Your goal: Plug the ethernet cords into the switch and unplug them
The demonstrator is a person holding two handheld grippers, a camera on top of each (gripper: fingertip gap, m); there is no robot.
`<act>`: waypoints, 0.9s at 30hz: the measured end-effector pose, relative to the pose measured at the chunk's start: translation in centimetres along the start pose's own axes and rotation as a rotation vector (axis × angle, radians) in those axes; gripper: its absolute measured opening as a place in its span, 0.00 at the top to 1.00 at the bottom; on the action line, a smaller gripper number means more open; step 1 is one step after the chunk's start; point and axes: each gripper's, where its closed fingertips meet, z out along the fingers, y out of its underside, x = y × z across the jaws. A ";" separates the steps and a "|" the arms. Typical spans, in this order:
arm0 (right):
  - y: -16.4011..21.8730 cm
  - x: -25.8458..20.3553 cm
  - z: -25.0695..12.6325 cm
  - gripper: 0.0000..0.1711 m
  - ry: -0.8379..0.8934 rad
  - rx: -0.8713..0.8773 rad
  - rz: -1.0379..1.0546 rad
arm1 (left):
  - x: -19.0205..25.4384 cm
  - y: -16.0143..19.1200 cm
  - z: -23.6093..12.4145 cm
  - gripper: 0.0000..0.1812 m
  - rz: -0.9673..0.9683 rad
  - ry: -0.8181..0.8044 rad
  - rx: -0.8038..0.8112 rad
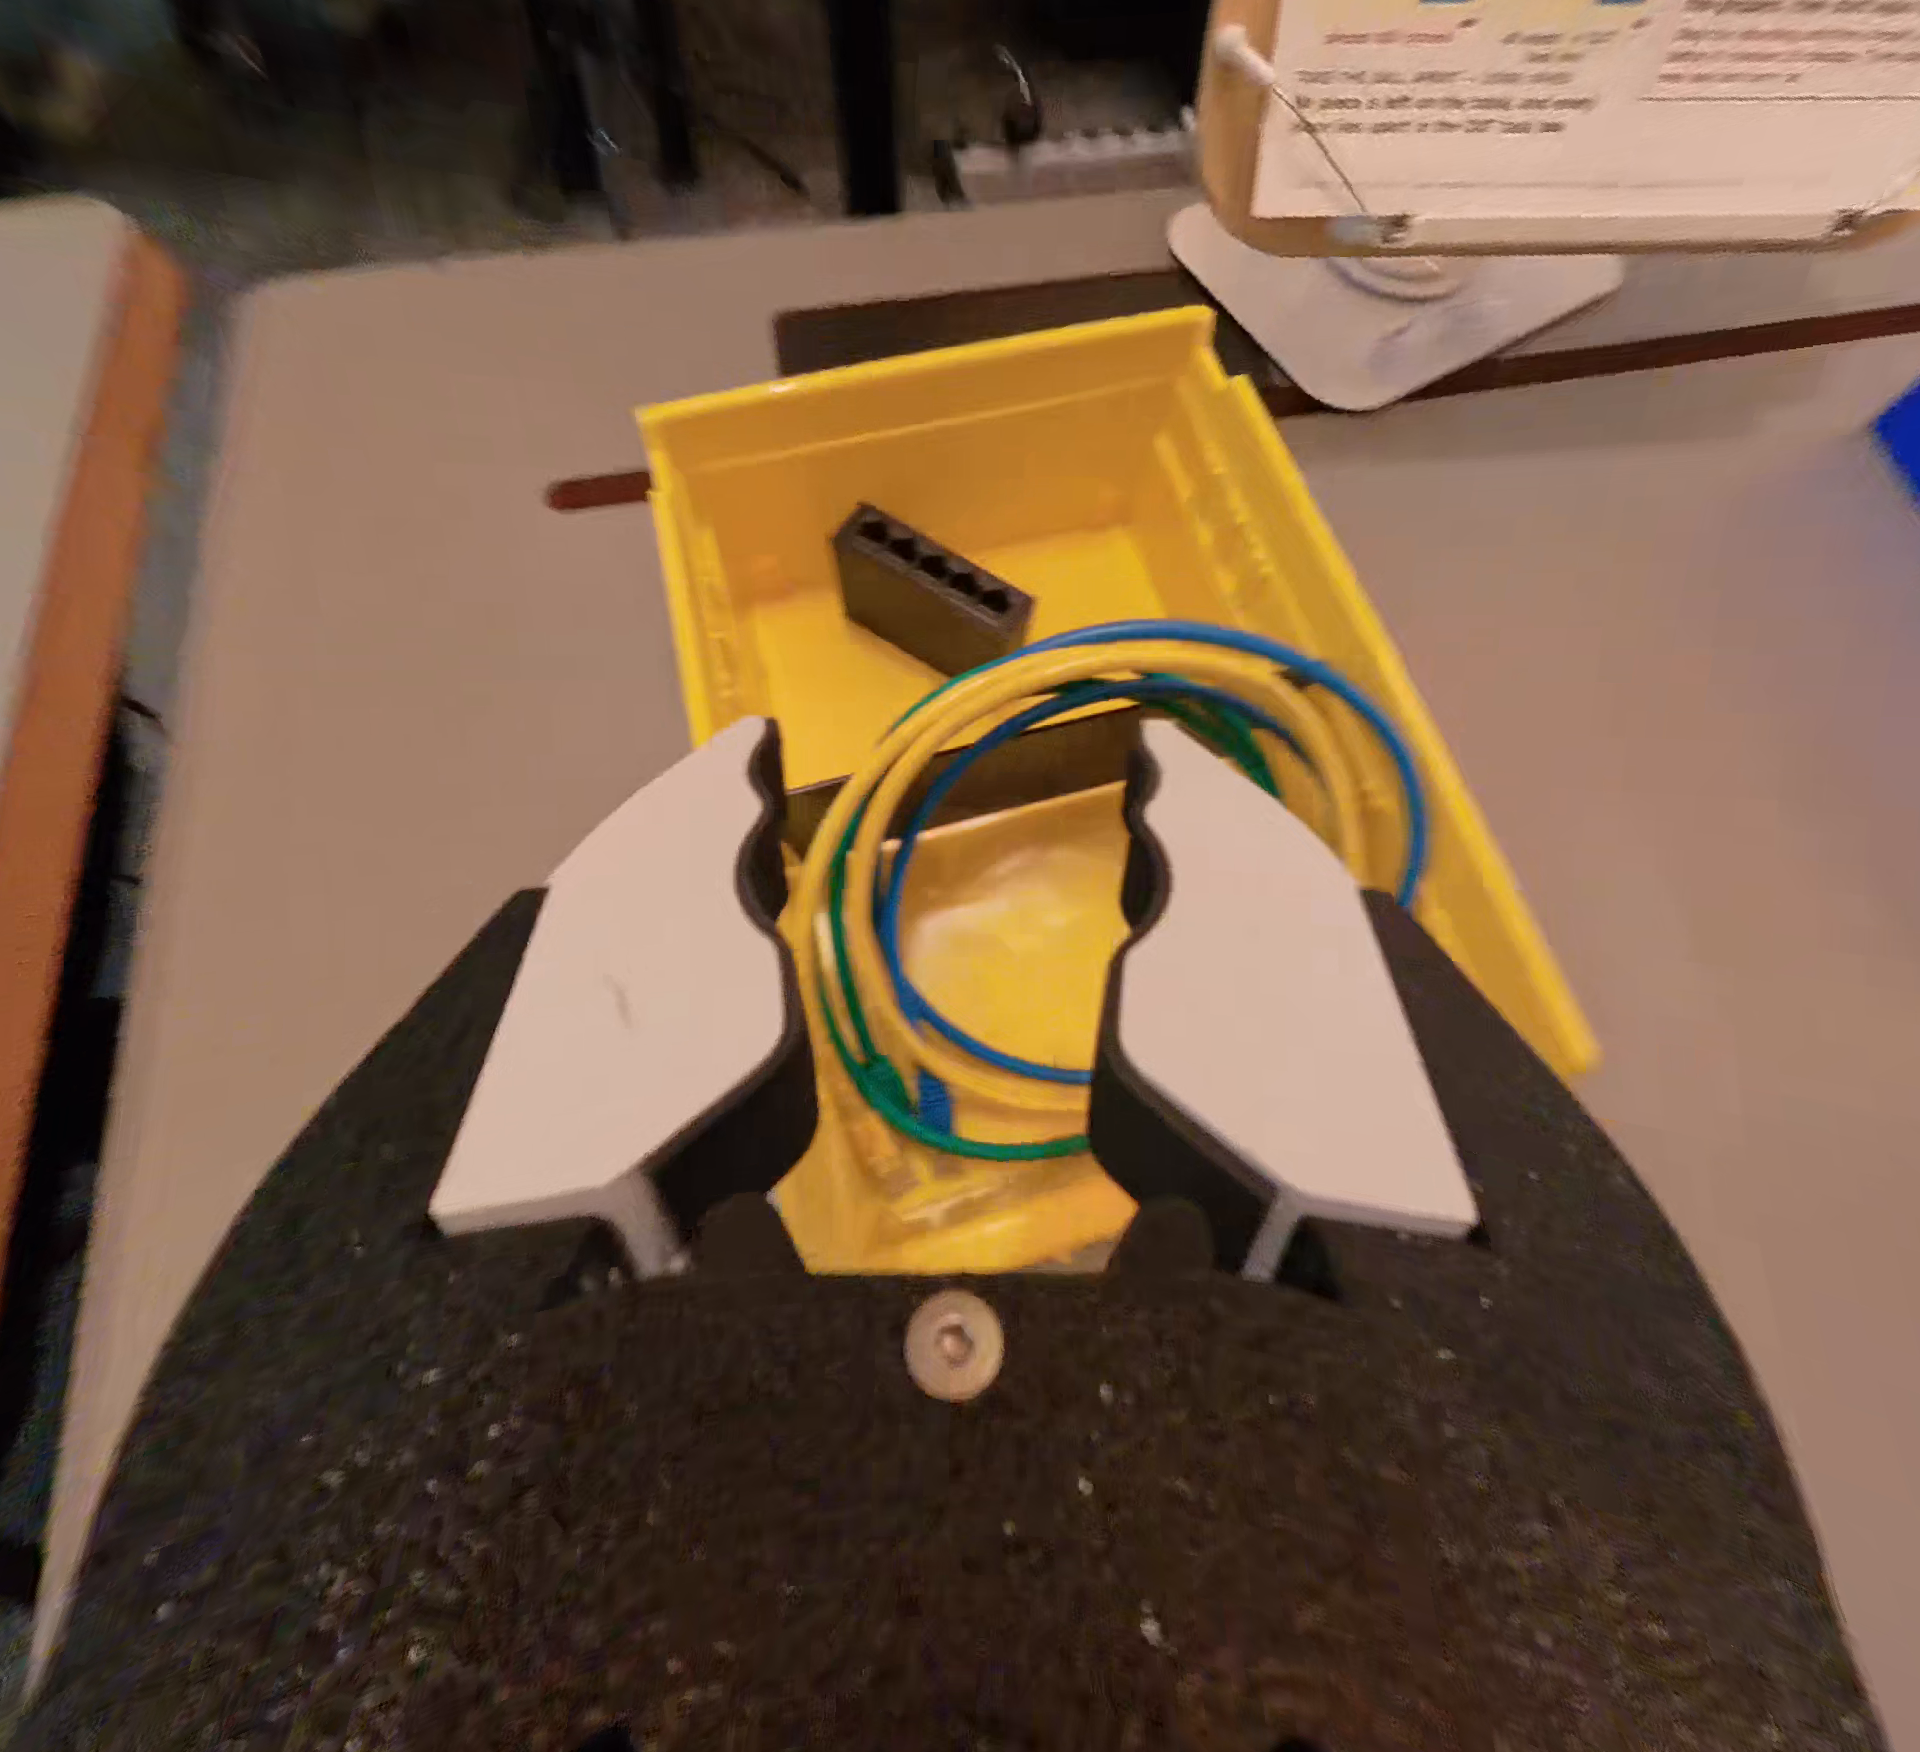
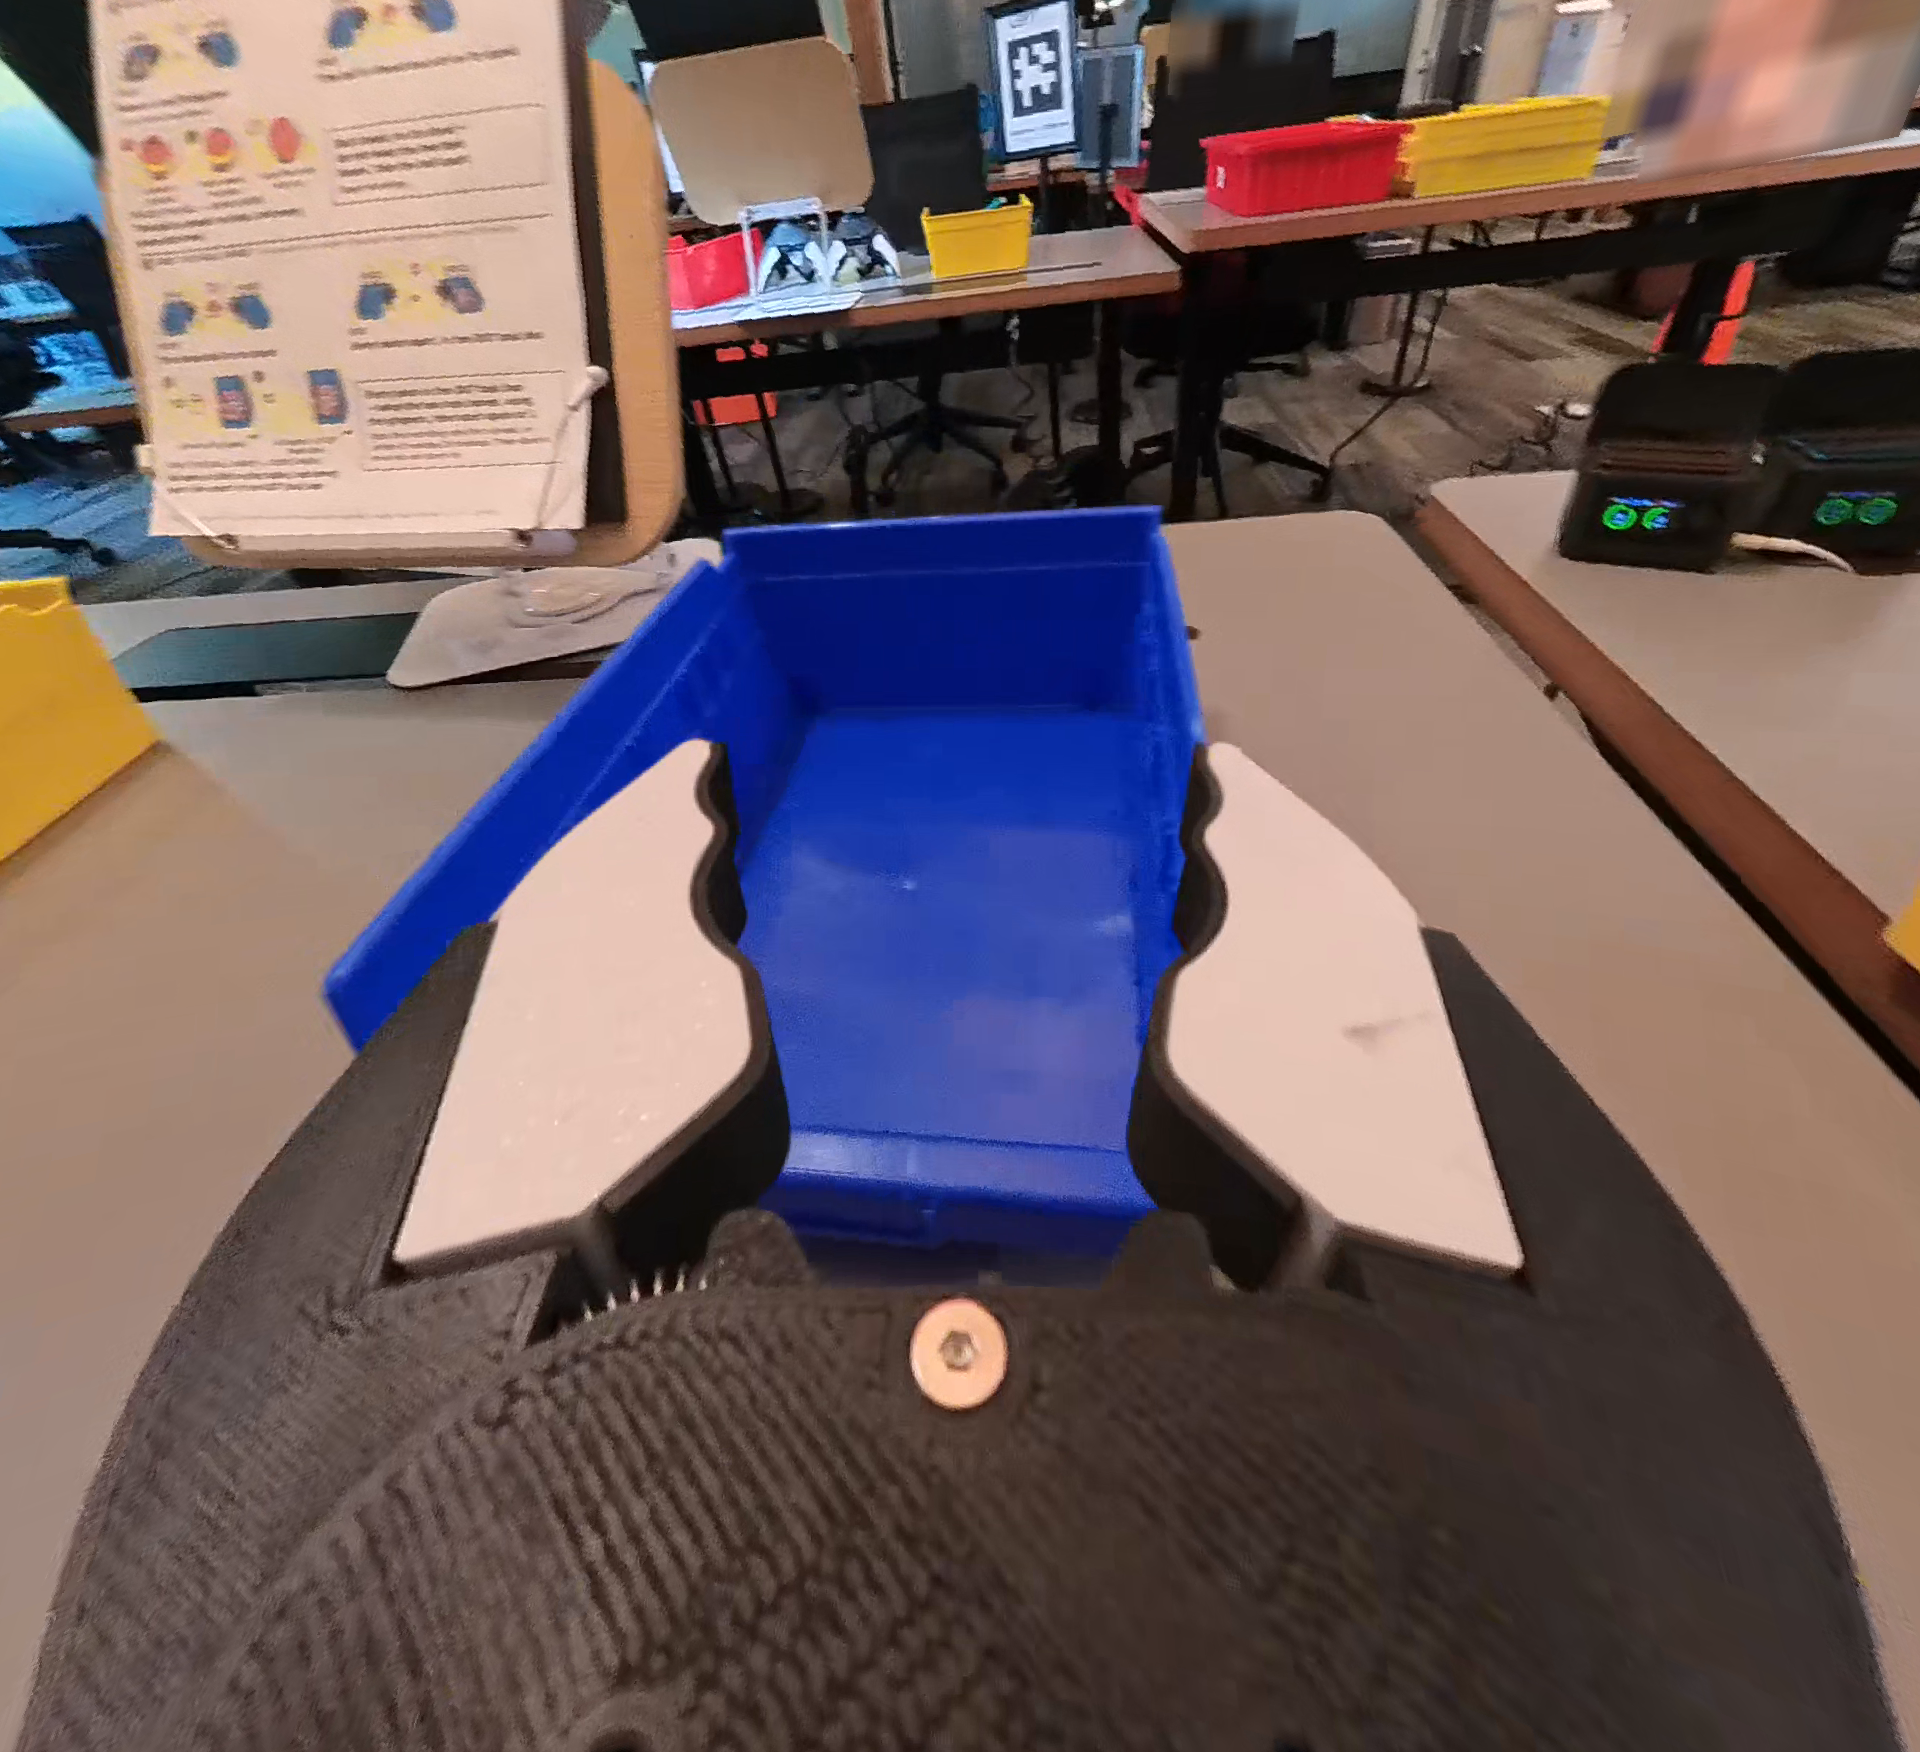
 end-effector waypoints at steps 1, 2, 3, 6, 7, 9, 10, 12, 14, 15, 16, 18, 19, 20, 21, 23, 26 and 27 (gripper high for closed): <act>-0.1 -0.8 0.1 0.52 -0.010 0.005 -0.015 | 0.6 -0.7 0.5 0.62 -0.033 0.045 -0.065; -0.2 -1.5 0.3 0.52 -0.018 0.007 -0.035 | 1.0 -1.2 1.2 0.59 -0.071 0.084 -0.138; -0.3 -2.2 0.5 0.52 -0.029 0.004 -0.059 | 1.4 -1.7 2.1 0.56 -0.112 0.114 -0.208; -0.2 -4.2 1.1 0.52 -0.057 -0.017 -0.127 | 1.0 -2.7 5.9 0.56 -0.213 0.109 -0.391; -0.3 -4.8 1.2 0.52 -0.067 -0.020 -0.145 | 0.6 -2.5 7.4 0.56 -0.234 0.077 -0.462; -0.4 -6.1 1.5 0.52 -0.098 -0.019 -0.166 | 0.2 -1.4 10.0 0.56 -0.255 0.019 -0.597; -0.4 -6.7 1.6 0.52 -0.120 -0.017 -0.172 | 0.3 -0.9 11.2 0.57 -0.258 0.007 -0.655; -0.3 -7.6 1.8 0.52 -0.151 -0.016 -0.183 | 0.9 0.2 13.5 0.57 -0.248 0.000 -0.749; -0.1 -8.0 1.9 0.52 -0.167 -0.020 -0.194 | 0.6 0.9 15.3 0.58 -0.203 -0.050 -0.808; 0.1 -8.1 2.0 0.52 -0.173 -0.022 -0.201 | 0.3 1.4 16.0 0.59 -0.184 -0.085 -0.837; 0.2 -8.1 2.1 0.52 -0.176 -0.027 -0.208 | -0.1 2.1 16.5 0.59 -0.167 -0.115 -0.877; 0.6 -7.9 2.3 0.52 -0.171 -0.035 -0.213 | -0.3 3.5 17.2 0.59 -0.158 -0.143 -0.951; 0.7 -7.8 2.4 0.52 -0.176 -0.037 -0.211 | -0.3 4.1 17.6 0.60 -0.173 -0.141 -0.969; 0.9 -7.7 2.5 0.52 -0.178 -0.041 -0.206 | -0.1 4.6 18.0 0.62 -0.191 -0.134 -0.981; 1.0 -7.6 2.6 0.52 -0.177 -0.045 -0.198 | -0.2 5.0 18.3 0.64 -0.195 -0.138 -0.990; 1.4 -7.5 2.7 0.52 -0.181 -0.057 -0.186 | -0.3 5.8 18.9 0.70 -0.180 -0.141 -0.997; 1.5 -7.8 2.7 0.53 -0.189 -0.064 -0.173 | -0.2 6.5 19.3 0.80 -0.144 -0.114 -0.987; 1.4 -8.0 2.6 0.54 -0.194 -0.064 -0.171 | 0.0 6.5 19.2 0.83 -0.121 -0.091 -0.982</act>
